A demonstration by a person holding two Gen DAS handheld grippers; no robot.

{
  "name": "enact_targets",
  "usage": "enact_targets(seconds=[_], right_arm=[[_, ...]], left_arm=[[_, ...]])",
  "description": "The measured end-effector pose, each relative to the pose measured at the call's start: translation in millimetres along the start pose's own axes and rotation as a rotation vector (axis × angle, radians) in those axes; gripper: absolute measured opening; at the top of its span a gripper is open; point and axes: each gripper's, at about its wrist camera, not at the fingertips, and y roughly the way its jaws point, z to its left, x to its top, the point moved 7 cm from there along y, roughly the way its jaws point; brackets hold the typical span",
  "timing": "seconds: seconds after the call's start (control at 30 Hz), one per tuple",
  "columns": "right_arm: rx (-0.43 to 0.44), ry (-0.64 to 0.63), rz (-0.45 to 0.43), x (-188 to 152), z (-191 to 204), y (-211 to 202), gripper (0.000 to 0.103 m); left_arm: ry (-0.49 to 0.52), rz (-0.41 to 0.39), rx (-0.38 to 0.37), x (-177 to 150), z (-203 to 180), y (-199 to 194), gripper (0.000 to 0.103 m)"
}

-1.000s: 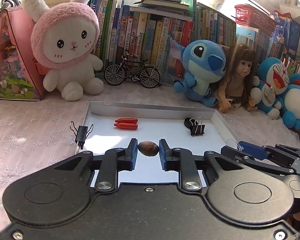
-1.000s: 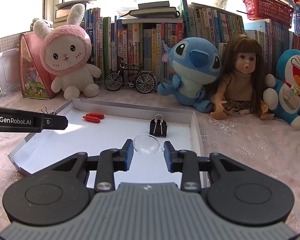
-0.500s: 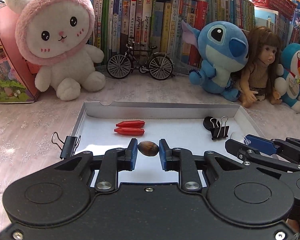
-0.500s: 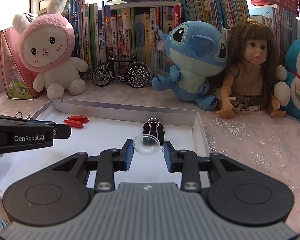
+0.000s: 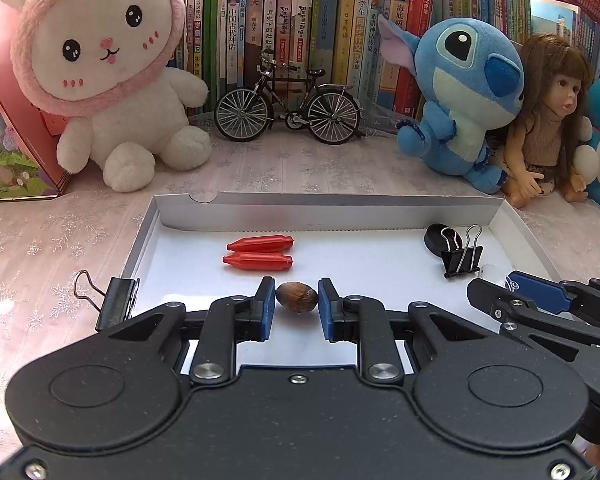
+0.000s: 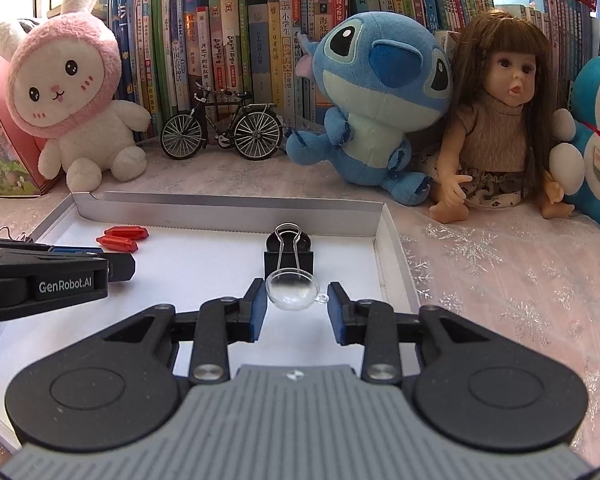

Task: Organize rigid objects
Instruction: 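Carry the brown nut with the left tool while the right tool carries the clear lid into the tray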

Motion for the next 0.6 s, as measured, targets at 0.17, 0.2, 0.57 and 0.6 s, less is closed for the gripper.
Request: enact_targets(seconds=[0.17,0.2,0.57,0.6], right_arm=[[-0.007,0.001,0.017,-0.1,-0.9,3.4,0.039],[-0.007,0.000,0.019,-0.1,-0.8,3.8,0.039],[-0.020,-0.004,0.054,-2.9,0.5,9.7,0.039],[-0.021,-0.005,0.055,-2.8,0.8,9.8,0.039]], left_arm=[[0.021,-0.001,0.011,-2.3,-1.9,3.7,0.022],[0.025,-0.002,0.013,-2.3,-2.5,4.1,0.022],[0.042,-0.007,0.017,-3.1,-2.4,5.6,0.022],[0.043,-0.007,0.017,-3.2,-2.2,5.6,0.022]])
